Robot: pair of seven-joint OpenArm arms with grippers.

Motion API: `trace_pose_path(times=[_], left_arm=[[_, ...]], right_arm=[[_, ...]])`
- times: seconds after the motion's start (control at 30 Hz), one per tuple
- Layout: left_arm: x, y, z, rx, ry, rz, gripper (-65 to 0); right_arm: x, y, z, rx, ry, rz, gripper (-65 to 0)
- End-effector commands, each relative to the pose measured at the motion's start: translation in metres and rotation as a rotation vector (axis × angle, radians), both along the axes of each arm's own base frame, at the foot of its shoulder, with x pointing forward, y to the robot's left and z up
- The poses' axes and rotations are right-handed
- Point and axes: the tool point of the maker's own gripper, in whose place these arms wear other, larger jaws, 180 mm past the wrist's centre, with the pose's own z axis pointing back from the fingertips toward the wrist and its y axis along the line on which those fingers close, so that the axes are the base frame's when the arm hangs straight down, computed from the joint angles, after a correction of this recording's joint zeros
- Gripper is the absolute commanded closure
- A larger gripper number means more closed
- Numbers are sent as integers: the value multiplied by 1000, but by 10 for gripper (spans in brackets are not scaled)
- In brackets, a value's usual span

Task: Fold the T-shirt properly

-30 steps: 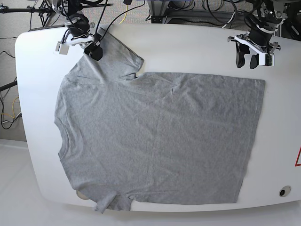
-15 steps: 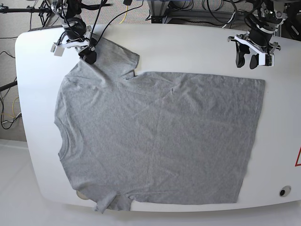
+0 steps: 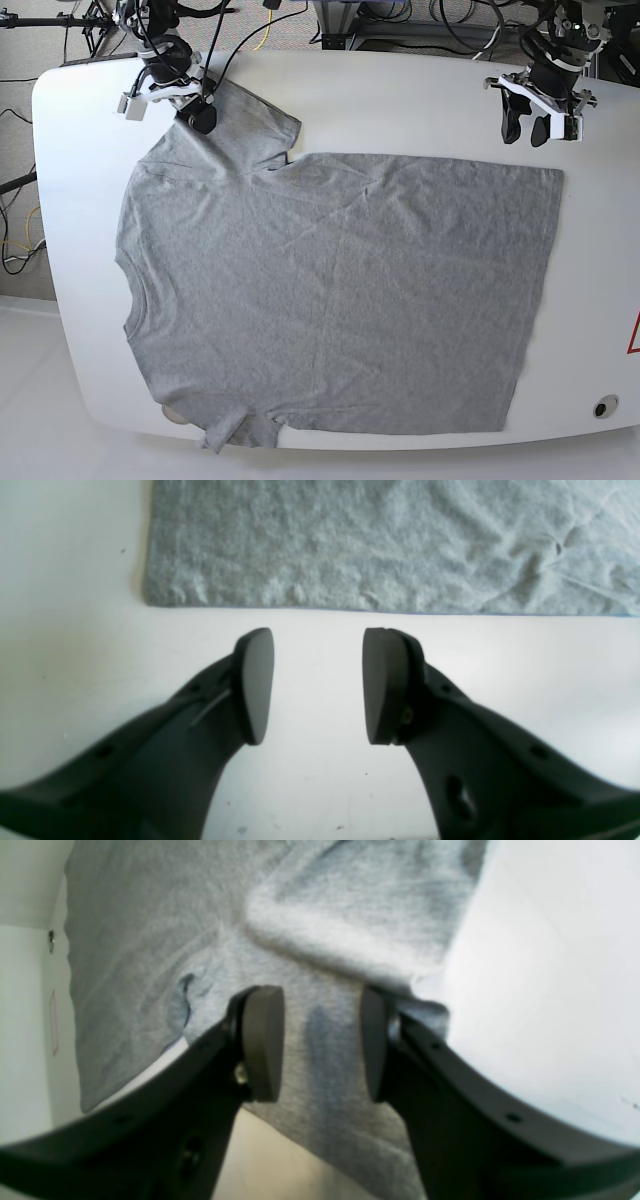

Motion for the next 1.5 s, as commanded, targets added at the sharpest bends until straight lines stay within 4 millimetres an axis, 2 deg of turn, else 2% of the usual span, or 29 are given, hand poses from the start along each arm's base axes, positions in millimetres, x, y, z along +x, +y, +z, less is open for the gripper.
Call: trace_pose_path(times=[0.0, 0.13, 0.53, 0.73, 0.87, 1.2, 1.27, 1.47], left_arm=[[5, 0, 11, 0, -40, -10, -269], [6, 1, 8, 1, -32, -12, -268], [4, 5, -2, 1, -4, 0, -267], [4, 4, -1, 3, -7, -5, -264], [4, 3, 2, 3, -14, -8, -265], [1, 2, 0, -1, -1, -8, -264], [1, 3, -1, 3, -2, -12, -266], [2, 2, 0, 1, -4, -16, -267]], right_arm=[[-7, 0, -4, -15, 16, 14, -252], [-14, -6, -12, -50, 47, 20, -259], [-21, -14, -13, -65, 68, 12, -294], [-23, -13, -17, -45, 78, 6, -258], [-22, -3, -22, -4, 89, 24, -195], [-20, 2, -25, 6, 103, 43, -168], [-20, 8, -24, 8, 105, 63, -141], [-20, 12, -23, 16, 103, 73, -160]])
